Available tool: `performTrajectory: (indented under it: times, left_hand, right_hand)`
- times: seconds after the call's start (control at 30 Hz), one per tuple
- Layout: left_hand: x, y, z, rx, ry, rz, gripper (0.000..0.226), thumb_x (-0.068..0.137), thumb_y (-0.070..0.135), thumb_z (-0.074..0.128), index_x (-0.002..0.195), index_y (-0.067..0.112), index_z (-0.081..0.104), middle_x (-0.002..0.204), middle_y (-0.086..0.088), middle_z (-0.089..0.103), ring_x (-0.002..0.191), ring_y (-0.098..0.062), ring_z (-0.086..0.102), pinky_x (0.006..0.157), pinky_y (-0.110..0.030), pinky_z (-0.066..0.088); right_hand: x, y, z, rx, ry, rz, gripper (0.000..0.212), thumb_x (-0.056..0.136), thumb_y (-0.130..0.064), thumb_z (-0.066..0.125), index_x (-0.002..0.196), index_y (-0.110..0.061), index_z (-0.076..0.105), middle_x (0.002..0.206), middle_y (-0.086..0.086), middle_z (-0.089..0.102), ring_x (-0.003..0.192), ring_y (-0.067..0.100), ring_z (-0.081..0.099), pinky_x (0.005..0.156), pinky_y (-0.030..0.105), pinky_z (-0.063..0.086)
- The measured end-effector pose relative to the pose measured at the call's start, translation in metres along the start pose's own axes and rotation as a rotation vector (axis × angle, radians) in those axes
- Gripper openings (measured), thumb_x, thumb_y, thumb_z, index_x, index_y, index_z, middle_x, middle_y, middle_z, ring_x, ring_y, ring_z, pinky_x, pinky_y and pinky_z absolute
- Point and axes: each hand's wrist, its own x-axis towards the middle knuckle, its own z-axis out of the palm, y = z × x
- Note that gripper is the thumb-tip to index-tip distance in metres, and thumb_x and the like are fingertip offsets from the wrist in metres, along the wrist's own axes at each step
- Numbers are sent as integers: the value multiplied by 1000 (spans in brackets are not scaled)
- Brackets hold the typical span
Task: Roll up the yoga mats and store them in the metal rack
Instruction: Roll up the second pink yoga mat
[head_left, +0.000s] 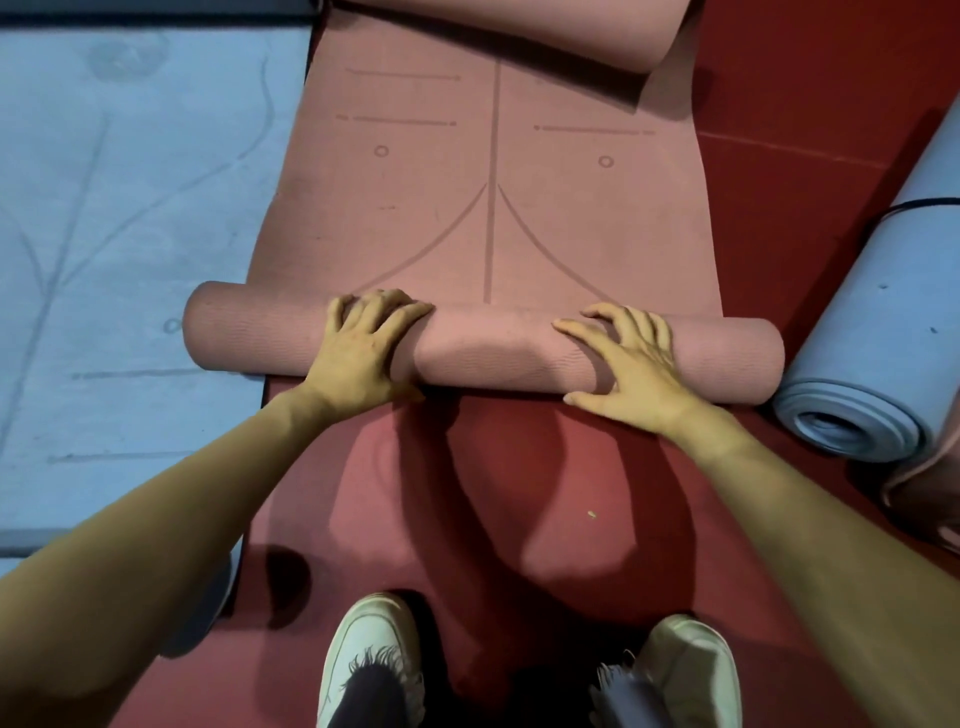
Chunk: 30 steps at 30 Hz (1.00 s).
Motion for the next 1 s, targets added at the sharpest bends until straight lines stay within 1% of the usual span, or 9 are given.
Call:
performTrajectory:
  times: [0.1,0.2,0.37,0.47,0.6,0.7,0.8,0.87,1.0]
  left_hand:
    - [7,-2,-3,26,-27,1,98,49,65,64,135,21,43,125,-7,50,112,-28,48,95,-45,26]
    - [16,-4,-8,-10,-57,-20,100,48,72,57,134,22,48,124,-6,52,109,-28,51,94,-46,29]
    - [23,-4,-17,-57,-71,-32,99,44,76,54,127,23,56,120,-5,56,110,-29,54,91,-44,31]
    - [22,1,-19,-72,-69,-42,96,42,75,54,123,24,58,117,-3,56,109,-28,53,88,-42,28]
    - [11,9,-21,-68,-39,-42,91,44,73,54,120,23,59,113,-3,57,105,-29,54,86,-43,29]
    - [-9,17,-18,-42,-9,-25,86,47,70,59,120,25,55,111,-2,56,101,-27,54,81,-43,31]
    - [-34,28,-14,-14,19,-2,84,48,62,73,121,27,52,111,-1,56,100,-26,53,78,-44,33]
    - [-50,36,-13,-19,39,6,86,47,58,79,122,25,53,111,-2,57,99,-26,53,78,-44,35]
    - [-76,53,-15,-57,59,22,79,52,55,81,121,21,60,111,-2,57,100,-24,53,78,-44,35]
  right_hand:
    - [9,-1,-2,-93,-71,10,91,60,-58,75,139,-42,32,139,-1,32,130,21,22,108,41,12]
    - [18,-3,-7,-100,-81,45,95,57,-58,78,139,-41,33,139,-1,32,131,21,22,108,40,12]
    - [21,-5,-9,-74,-54,65,90,56,-57,79,135,-41,40,135,-2,38,130,19,27,106,38,16]
    - [19,-8,-8,-48,-22,51,86,54,-53,81,131,-38,46,128,0,43,125,19,32,103,40,20]
    - [10,-11,-4,-55,31,21,85,50,-50,83,127,-34,52,118,3,49,116,24,42,99,40,27]
    - [-10,-15,5,-62,76,6,85,48,-50,84,125,-34,52,115,3,50,111,24,44,100,42,30]
    - [-35,-19,11,-57,102,-20,85,46,-51,84,123,-33,51,114,3,51,109,21,42,98,40,30]
    - [-50,-21,12,-45,102,-37,84,46,-51,83,121,-33,51,113,2,51,109,19,42,96,38,29]
    - [-75,-27,12,-8,57,-46,83,46,-52,81,120,-35,49,112,-1,50,107,17,44,95,36,29]
